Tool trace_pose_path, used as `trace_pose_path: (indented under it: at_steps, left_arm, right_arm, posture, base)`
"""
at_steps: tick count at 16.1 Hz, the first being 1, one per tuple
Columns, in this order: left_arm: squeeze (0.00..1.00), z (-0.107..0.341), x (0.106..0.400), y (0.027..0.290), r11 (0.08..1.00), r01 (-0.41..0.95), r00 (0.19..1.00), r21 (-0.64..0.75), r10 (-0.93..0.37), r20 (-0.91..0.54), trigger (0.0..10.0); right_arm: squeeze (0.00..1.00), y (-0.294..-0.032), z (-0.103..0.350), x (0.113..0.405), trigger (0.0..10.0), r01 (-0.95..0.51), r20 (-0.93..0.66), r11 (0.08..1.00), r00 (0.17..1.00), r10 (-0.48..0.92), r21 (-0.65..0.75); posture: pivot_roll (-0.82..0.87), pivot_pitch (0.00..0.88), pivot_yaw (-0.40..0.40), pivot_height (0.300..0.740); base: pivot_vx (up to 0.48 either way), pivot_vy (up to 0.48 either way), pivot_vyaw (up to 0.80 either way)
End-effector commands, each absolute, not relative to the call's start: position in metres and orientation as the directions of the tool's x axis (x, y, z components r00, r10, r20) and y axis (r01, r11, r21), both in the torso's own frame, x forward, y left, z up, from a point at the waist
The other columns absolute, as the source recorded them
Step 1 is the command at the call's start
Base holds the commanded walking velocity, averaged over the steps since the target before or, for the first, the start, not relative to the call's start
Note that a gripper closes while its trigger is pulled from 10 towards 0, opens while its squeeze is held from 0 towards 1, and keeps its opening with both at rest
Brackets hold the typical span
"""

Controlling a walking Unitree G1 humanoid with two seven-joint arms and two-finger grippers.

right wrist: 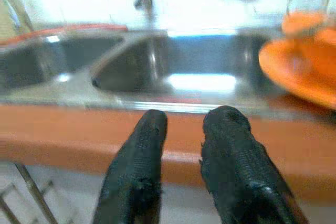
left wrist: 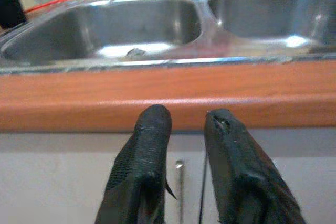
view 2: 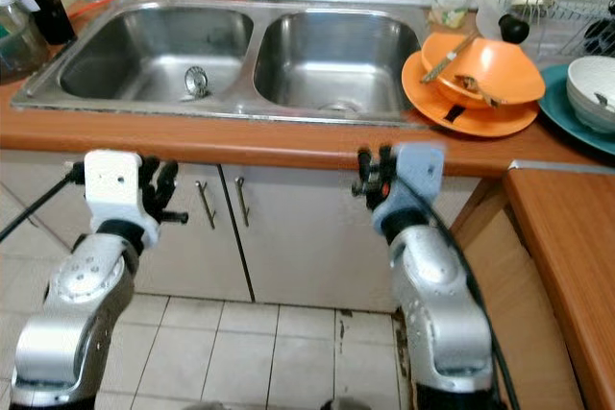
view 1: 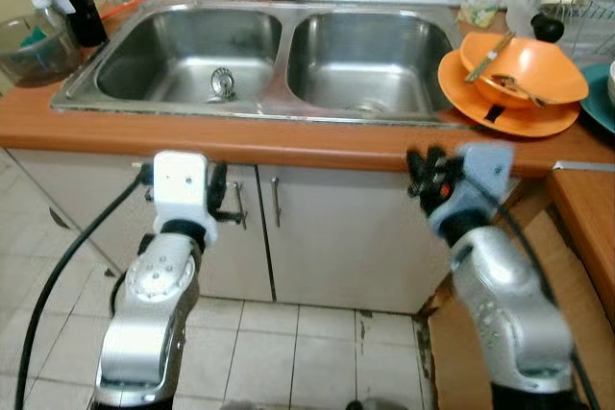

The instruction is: Kitchen organization

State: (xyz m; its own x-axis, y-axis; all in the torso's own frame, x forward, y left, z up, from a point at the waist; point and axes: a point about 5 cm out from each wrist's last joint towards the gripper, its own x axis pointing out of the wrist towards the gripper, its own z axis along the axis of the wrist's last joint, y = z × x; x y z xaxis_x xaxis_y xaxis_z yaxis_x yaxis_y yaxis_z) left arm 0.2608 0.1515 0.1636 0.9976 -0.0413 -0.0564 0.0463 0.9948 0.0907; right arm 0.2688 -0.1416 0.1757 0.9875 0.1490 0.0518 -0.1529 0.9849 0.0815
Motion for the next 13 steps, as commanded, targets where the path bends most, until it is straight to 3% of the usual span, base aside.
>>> trace_pose_path:
  at_steps: [1,5,6,7,8,10,12,13]
  left_arm:
    - [0.62,0.167,0.260,0.152,0.990,0.047,0.998,0.135,-0.042,-0.041,10.0]
    - [0.62,0.167,0.260,0.152,0.990,0.047,0.998,0.135,-0.042,-0.041,10.0]
    - [0.09,0.167,0.260,0.151,0.989,0.057,0.998,0.134,-0.053,-0.035,10.0]
    - [0.13,0.168,0.262,0.149,0.990,0.079,0.997,0.117,-0.076,-0.031,10.0]
    - [0.27,0.168,0.262,0.148,0.989,0.092,0.995,0.113,-0.088,-0.038,10.0]
    - [0.82,0.170,0.263,0.147,0.990,0.091,0.995,0.112,-0.087,-0.044,10.0]
    - [0.80,0.171,0.265,0.148,0.990,0.078,0.996,0.116,-0.074,-0.040,10.0]
    - [1.00,0.171,0.264,0.147,0.990,0.105,0.994,0.097,-0.102,-0.044,10.0]
  right_arm:
    - [1.00,-0.141,0.175,0.266,10.0,-0.161,0.041,0.985,0.986,0.159,0.055]
    - [1.00,-0.141,0.175,0.266,10.0,-0.161,0.041,0.985,0.986,0.159,0.055]
    - [1.00,-0.147,0.166,0.262,10.0,-0.107,-0.030,0.989,0.993,0.111,0.102]
    - [1.00,-0.153,0.158,0.259,10.0,-0.041,-0.096,0.986,0.994,0.057,0.161]
    - [1.00,-0.155,0.157,0.258,10.0,-0.030,-0.106,0.987,0.993,0.047,0.159]
    - [1.00,-0.157,0.158,0.257,10.0,-0.032,-0.093,0.997,0.995,0.039,0.068]
    - [1.00,-0.157,0.157,0.256,10.0,-0.032,-0.103,0.998,0.994,0.038,0.058]
    - [1.00,-0.157,0.159,0.257,10.0,-0.031,-0.090,0.998,0.995,0.036,0.058]
  posture:
    - [-0.02,0.032,0.003,0.740]
    - [-0.02,0.032,0.003,0.740]
    - [-0.03,0.025,-0.002,0.740]
    - [-0.03,0.023,0.000,0.740]
    - [-0.03,0.023,0.003,0.740]
    - [-0.03,0.024,0.005,0.740]
    - [-0.03,0.027,0.006,0.740]
    - [-0.03,0.031,0.007,0.740]
  base:
    - [0.000,0.000,0.00]
    - [0.000,0.000,0.00]
    - [0.000,0.000,-0.80]
    - [0.000,0.311,-0.80]
    - [0.000,0.480,-0.80]
    - [0.000,0.480,-0.80]
    - [0.000,0.480,-0.80]
    - [0.000,0.368,-0.80]
